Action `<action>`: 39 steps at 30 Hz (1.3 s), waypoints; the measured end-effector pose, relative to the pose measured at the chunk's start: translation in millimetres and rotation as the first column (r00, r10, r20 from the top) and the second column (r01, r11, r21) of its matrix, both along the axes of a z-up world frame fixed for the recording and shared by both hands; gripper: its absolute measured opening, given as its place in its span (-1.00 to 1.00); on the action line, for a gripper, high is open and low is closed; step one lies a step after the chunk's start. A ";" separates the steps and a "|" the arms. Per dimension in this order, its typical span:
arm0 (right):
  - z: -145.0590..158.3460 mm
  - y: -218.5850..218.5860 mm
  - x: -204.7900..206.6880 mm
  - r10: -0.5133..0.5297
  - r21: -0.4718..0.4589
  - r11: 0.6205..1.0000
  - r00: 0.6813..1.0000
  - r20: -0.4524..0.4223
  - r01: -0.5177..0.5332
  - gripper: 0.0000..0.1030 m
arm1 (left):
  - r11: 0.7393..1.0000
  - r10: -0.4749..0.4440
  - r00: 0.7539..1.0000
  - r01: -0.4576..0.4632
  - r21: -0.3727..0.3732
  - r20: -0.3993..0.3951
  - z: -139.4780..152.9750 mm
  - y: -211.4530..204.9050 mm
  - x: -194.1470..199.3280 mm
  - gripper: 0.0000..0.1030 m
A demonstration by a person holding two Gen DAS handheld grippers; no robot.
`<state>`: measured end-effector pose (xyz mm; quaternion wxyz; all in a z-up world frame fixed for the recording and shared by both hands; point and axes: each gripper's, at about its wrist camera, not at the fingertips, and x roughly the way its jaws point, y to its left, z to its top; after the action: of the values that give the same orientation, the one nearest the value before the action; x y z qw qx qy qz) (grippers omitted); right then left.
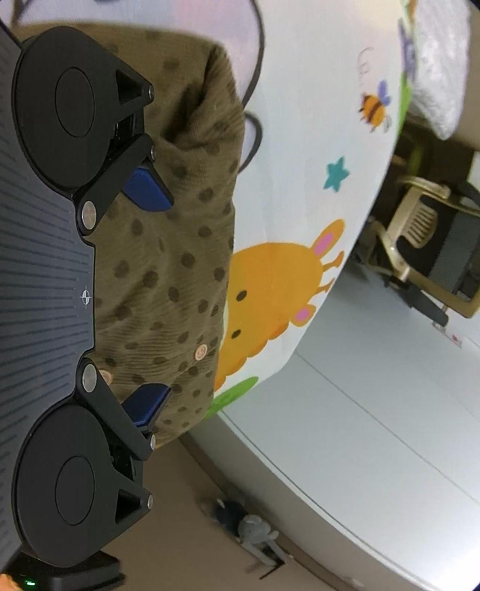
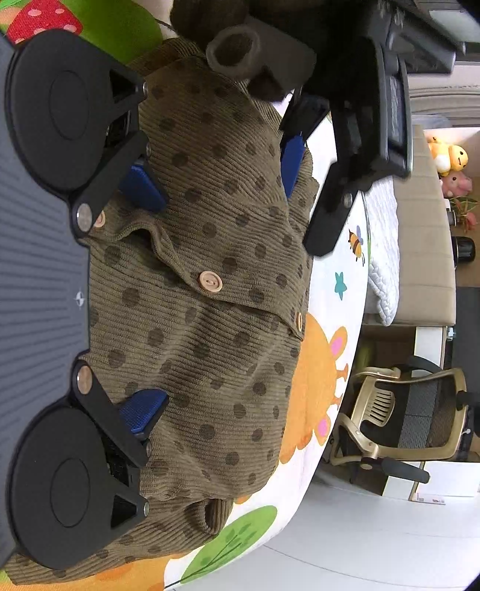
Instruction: Fold clothes
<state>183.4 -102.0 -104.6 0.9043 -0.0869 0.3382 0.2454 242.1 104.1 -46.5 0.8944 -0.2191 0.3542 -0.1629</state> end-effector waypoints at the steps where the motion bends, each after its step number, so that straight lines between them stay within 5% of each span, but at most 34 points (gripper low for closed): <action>1: 3.5 -3.9 -1.0 -0.006 0.012 1.000 1.000 0.013 0.006 1.00 | 1.000 -0.005 1.000 0.005 -0.004 0.010 1.5 2.1 -7.5 0.98; 7: 24.5 -27.0 -7.2 -0.047 0.082 0.996 0.995 0.091 0.040 1.00 | 0.993 -0.079 0.995 0.084 -0.084 0.058 4.9 13.2 -51.9 0.99; 10: 29.4 -32.6 2.1 -0.118 0.018 0.993 0.980 0.162 0.117 1.00 | 0.995 -0.075 0.996 0.078 -0.064 0.046 -2.8 11.1 -55.6 0.99; 16: 5.7 -40.1 34.7 -0.220 -0.118 0.966 0.971 0.093 0.230 1.00 | 0.999 -0.030 0.999 0.029 0.034 0.014 -11.2 9.2 -57.1 0.99; 20: 10.2 -47.7 34.2 -0.239 -0.092 0.965 0.968 0.079 0.246 1.00 | 1.000 -0.004 1.000 0.004 0.029 -0.001 -15.3 16.8 -61.8 0.99; 26: 33.2 -35.6 7.9 -0.068 0.021 0.998 0.990 0.124 0.066 1.00 | 0.998 0.017 0.999 -0.019 0.052 0.034 -7.7 15.2 -71.0 0.99; 33: 3.4 -4.6 -1.9 0.035 -0.113 0.993 0.995 0.096 -0.024 1.00 | 0.998 -0.048 0.986 0.053 -0.027 0.158 16.1 0.3 -69.4 0.99; 39: 10.3 -12.1 -1.8 0.062 -0.119 0.992 0.995 0.075 -0.052 1.00 | 0.998 -0.057 0.994 0.056 0.016 0.089 -6.7 -14.0 -59.1 1.00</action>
<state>181.6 -114.1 -94.3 0.9029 -0.1587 0.3137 0.2475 183.0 90.1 -53.3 0.9058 -0.1954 0.3210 -0.1955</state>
